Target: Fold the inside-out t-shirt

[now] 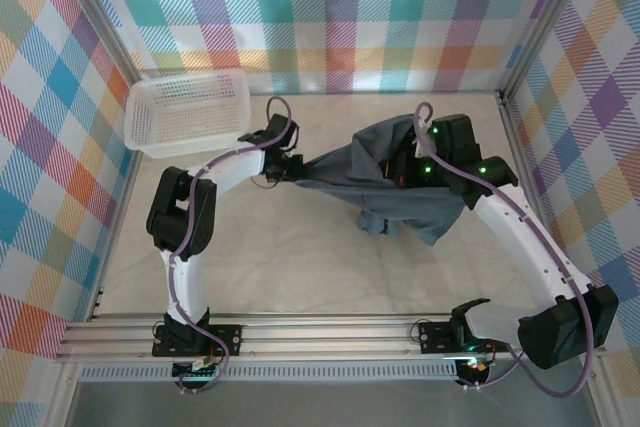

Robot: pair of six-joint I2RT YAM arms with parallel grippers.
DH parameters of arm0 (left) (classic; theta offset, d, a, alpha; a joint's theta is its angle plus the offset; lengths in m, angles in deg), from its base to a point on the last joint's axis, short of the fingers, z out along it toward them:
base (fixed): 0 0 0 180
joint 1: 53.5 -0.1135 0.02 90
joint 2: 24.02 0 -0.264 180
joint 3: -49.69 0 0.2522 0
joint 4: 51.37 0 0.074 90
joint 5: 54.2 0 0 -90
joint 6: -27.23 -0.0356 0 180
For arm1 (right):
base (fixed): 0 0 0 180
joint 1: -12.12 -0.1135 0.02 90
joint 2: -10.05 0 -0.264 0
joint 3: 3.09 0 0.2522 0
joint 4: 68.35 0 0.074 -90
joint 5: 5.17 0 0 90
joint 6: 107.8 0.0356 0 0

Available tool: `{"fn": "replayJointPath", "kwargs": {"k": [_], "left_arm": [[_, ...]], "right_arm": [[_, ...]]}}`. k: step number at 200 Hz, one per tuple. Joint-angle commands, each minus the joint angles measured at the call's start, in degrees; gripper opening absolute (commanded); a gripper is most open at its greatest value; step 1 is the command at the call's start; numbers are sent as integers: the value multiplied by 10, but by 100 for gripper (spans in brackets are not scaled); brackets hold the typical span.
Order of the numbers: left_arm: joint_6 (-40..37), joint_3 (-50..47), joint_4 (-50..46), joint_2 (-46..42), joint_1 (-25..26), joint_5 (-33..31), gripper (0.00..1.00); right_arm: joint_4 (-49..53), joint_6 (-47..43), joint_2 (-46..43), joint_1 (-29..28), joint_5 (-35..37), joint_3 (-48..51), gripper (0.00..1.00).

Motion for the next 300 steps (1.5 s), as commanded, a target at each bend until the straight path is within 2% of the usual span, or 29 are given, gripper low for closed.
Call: {"fn": "replayJointPath", "kwargs": {"k": [1, 19, 28, 43, 58, 65, 91, 116, 126, 151, 180, 184, 195, 199, 207, 208, 210, 213, 237, 252, 279, 285, 300], "left_arm": [[14, -48, 64, -109, -22, 2, 42], [13, -60, 85, -190, -21, 75, 74], [24, -59, 101, -223, -20, 127, 85], [49, -50, 139, -259, -6, 209, 96], [55, -28, 149, -270, 25, 272, 99], [48, -13, 142, -270, 48, 298, 99], [-6, 13, 121, -258, 140, 327, 99], [-59, 14, 86, -220, 193, 341, 99], [-67, -6, 92, -206, 200, 319, 99], [-64, -38, 77, -168, 200, 194, 99], [-37, -58, 90, -137, 196, 81, 96], [-35, -58, 91, -131, 196, 66, 93], [-30, -64, 101, -109, 191, 28, 77], [-30, -69, 105, -100, 186, 20, 64], [-26, -86, 142, -81, 171, 9, 25], [-25, -88, 144, -78, 169, 8, 22], [-23, -92, 150, -73, 164, 5, 9], [-20, -99, 159, -67, 156, 4, 0], [36, -161, 231, -40, 77, 33, 0], [50, -184, 233, -56, 41, 16, 0], [24, -187, 209, -144, 25, 40, 0], [25, -183, 209, -166, 25, 65, 9], [51, -176, 253, -213, 31, 178, 50]], "right_arm": [[-54, 37, -18, 23, -5, -26, 0], [-94, 48, -20, 23, -21, -2, 0], [-121, 59, -21, 24, -37, 13, 0], [-154, 73, -14, 23, -65, 25, 0], [-163, 88, -6, 24, -60, 25, 0], [-161, 95, -3, 23, -45, 22, 0], [-146, 127, 5, 23, 0, 1, 0], [-173, 168, 2, 24, 14, 1, 0], [-179, 172, 3, 24, 17, -4, 0], [-148, 174, 10, 24, 39, -32, 0], [-135, 172, -1, 24, 21, -49, 0], [-137, 174, -2, 24, 16, -50, 0], [-136, 181, -4, 24, 4, -56, 0], [-133, 182, -4, 24, 0, -59, 0], [-129, 184, -5, 24, -8, -66, 0], [-129, 185, -5, 24, -9, -67, 0], [-128, 185, -5, 24, -10, -70, 0], [-125, 186, -5, 25, -11, -72, 0], [-95, 187, -13, 31, -5, -98, 0], [-78, 188, -17, 42, -12, -108, 0], [-81, 189, -12, 49, -38, -107, 0], [-85, 190, -9, 49, -45, -105, 0], [-100, 196, 3, 49, -68, -102, 0]]}}
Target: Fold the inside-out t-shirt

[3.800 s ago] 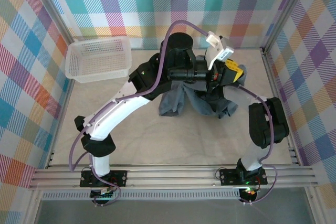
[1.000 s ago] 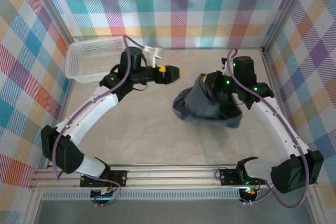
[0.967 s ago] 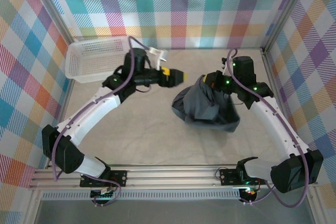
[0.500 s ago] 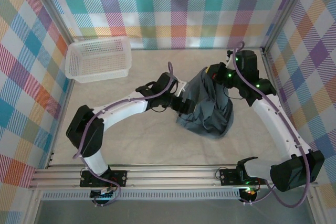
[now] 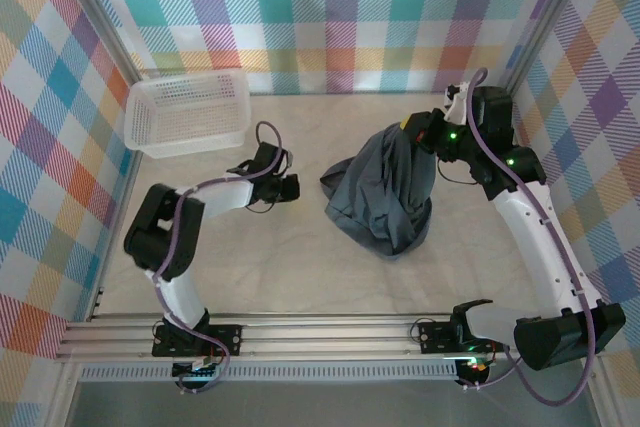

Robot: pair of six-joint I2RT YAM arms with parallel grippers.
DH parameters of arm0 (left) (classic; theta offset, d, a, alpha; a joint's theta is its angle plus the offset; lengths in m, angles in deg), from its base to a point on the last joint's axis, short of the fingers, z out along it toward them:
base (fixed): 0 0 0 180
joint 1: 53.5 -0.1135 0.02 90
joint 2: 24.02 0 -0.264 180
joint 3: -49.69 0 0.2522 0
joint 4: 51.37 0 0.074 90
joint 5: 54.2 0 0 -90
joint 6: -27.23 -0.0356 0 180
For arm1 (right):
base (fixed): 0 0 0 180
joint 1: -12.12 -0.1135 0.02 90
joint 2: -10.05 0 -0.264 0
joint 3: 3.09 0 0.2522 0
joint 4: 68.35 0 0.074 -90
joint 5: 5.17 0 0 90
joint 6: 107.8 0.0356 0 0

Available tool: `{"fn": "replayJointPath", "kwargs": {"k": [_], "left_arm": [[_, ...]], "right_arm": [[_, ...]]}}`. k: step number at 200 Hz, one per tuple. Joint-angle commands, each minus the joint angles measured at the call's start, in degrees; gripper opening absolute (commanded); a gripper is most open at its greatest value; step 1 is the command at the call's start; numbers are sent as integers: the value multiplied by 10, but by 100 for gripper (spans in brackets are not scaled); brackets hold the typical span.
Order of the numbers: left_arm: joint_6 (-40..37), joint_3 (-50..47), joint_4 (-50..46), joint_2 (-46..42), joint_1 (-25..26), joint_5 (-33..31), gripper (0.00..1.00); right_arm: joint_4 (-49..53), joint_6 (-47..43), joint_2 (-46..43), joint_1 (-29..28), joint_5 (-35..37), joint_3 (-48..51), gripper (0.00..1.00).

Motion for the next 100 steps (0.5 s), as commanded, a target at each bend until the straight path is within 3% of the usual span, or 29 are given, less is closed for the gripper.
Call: {"fn": "replayJointPath", "kwargs": {"k": [1, 14, 41, 53, 64, 77, 84, 100], "left_arm": [[26, 19, 65, -106, 15, 135, 52], [52, 34, 106, -130, 42, 192, 71], [26, 135, 55, -108, 111, 248, 84], [-6, 178, 1, -82, 138, 222, 88], [-29, 202, -41, -61, 152, 152, 89], [-19, 204, -51, -39, 152, 89, 80], [-8, 198, -47, -32, 148, 59, 68], [21, 173, -33, -24, 123, 13, 8]], "right_arm": [[-23, 13, 8, 1, -50, -12, 0], [-31, 16, 21, 1, -66, -13, 0], [-35, 20, 35, 1, -80, -20, 0], [-39, 23, 40, 1, -91, -25, 0], [-36, 25, 44, 0, -99, -34, 0], [-27, 25, 44, 1, -101, -45, 0], [-24, 25, 42, 1, -99, -48, 0], [-23, 36, 32, 9, -98, -49, 0]]}}
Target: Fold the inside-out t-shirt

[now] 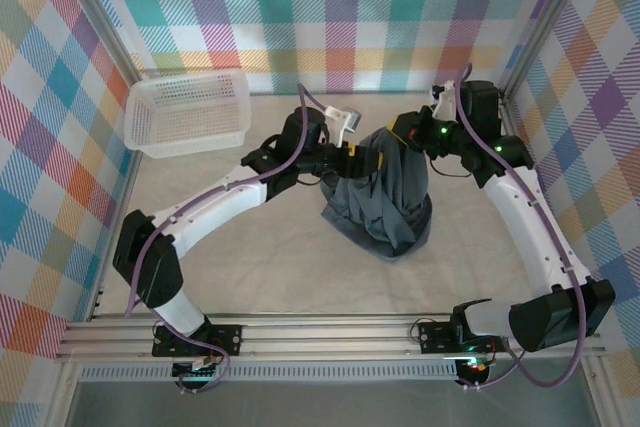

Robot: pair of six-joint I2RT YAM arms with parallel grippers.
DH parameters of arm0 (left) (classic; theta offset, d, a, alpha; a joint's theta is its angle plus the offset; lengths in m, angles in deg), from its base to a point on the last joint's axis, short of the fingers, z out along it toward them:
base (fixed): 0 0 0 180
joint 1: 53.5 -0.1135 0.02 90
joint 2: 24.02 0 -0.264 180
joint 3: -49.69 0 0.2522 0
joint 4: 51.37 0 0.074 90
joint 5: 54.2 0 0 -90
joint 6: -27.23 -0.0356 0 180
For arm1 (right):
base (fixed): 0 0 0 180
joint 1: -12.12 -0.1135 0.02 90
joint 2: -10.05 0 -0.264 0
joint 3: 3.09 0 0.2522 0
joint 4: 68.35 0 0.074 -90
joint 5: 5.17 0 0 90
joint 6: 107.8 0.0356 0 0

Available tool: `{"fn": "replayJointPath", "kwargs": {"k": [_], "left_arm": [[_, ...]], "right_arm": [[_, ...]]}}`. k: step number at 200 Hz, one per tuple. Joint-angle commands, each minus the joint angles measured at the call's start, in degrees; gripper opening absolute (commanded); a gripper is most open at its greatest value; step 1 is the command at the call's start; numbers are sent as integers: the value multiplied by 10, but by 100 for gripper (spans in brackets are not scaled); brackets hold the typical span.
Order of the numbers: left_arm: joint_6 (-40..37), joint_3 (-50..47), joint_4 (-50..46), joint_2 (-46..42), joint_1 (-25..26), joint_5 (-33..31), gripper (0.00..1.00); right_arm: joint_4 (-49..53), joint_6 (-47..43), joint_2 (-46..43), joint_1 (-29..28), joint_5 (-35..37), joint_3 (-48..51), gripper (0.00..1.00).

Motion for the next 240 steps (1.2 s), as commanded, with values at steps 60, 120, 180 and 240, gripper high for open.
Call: {"fn": "replayJointPath", "kwargs": {"k": [60, 120, 180, 240], "left_arm": [[99, -195, 62, 11, -181, -61, 0], [102, -205, 80, -9, -166, -17, 0], [43, -186, 25, 4, -99, 3, 0], [47, -189, 27, -5, -82, -18, 0]], "right_arm": [[-78, 99, -80, 148, -141, 86, 0], [13, -14, -149, 147, -38, 404, 0], [64, -75, -183, 102, 17, 397, 57], [19, -205, -5, -18, 262, 231, 83]]}}
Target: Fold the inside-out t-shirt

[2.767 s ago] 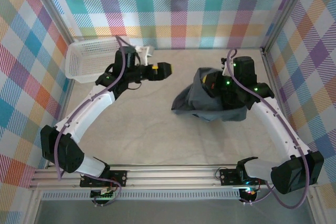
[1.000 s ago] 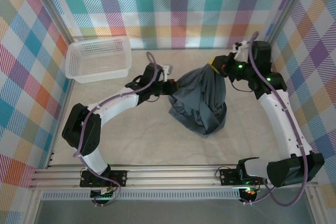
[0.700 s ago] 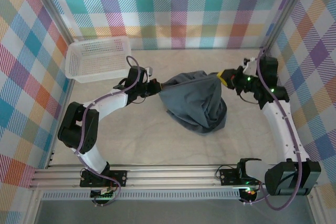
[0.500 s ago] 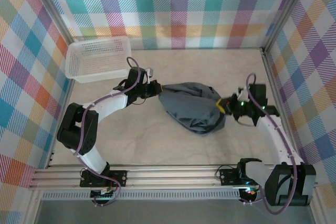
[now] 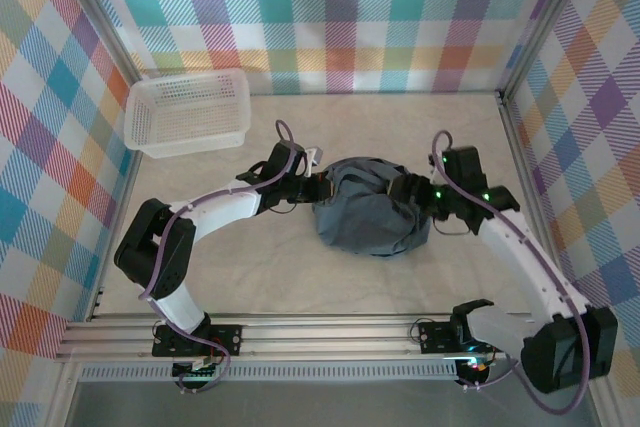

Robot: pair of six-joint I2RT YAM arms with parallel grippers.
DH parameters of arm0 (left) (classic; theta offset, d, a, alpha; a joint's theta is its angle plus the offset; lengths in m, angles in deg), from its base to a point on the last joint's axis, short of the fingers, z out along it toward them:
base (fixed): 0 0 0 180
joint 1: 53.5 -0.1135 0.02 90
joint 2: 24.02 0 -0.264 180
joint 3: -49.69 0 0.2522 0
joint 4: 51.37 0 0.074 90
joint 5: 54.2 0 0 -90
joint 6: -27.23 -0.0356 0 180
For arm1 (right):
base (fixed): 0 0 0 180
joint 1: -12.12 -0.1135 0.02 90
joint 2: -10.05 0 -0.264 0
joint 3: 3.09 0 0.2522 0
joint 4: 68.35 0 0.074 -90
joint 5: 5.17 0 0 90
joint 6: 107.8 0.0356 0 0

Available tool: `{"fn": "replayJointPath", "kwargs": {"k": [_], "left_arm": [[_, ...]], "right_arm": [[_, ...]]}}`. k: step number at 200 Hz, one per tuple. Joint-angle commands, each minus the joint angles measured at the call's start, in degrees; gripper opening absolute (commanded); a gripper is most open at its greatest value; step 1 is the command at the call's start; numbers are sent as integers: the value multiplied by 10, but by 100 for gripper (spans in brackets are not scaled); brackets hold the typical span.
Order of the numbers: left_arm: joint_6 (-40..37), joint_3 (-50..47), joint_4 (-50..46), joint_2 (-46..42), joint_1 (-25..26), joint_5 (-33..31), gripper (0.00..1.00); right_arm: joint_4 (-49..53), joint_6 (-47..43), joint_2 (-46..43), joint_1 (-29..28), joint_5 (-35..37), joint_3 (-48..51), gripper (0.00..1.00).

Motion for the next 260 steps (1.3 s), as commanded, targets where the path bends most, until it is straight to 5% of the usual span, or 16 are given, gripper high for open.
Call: {"fn": "replayJointPath", "kwargs": {"k": [1, 33, 49, 62, 78, 97, 135, 174, 210, 260], "left_arm": [[-14, 9, -8, -17, -3, -5, 0], [-20, 12, -19, -25, -3, -11, 0], [-24, 13, -38, -27, -3, -38, 0], [-45, 17, -88, -27, -4, -120, 0], [-58, 12, -127, -20, -25, -187, 0], [-99, 10, -118, -35, -52, -112, 4], [-221, 64, -127, -92, -52, 23, 47], [-341, 83, -127, -107, -37, 101, 69], [-396, 79, -78, -88, 9, 13, 75], [-327, 156, -14, 6, 10, -41, 81]], "right_arm": [[-18, -60, 89, -5, 104, -30, 83], [-60, -32, 222, -19, 43, -84, 78], [-62, -16, 275, -22, -4, -115, 47], [-40, -17, 282, -22, 0, -142, 16], [-43, -26, 242, -22, -17, -146, 0], [-52, -72, 186, -19, -104, -142, 0], [-28, -140, 146, -16, -305, -169, 0], [-16, -118, 152, -16, -329, -210, 0], [-25, -108, 155, -16, -363, -225, 0], [-22, -104, 169, -16, -420, -236, 0]]}}
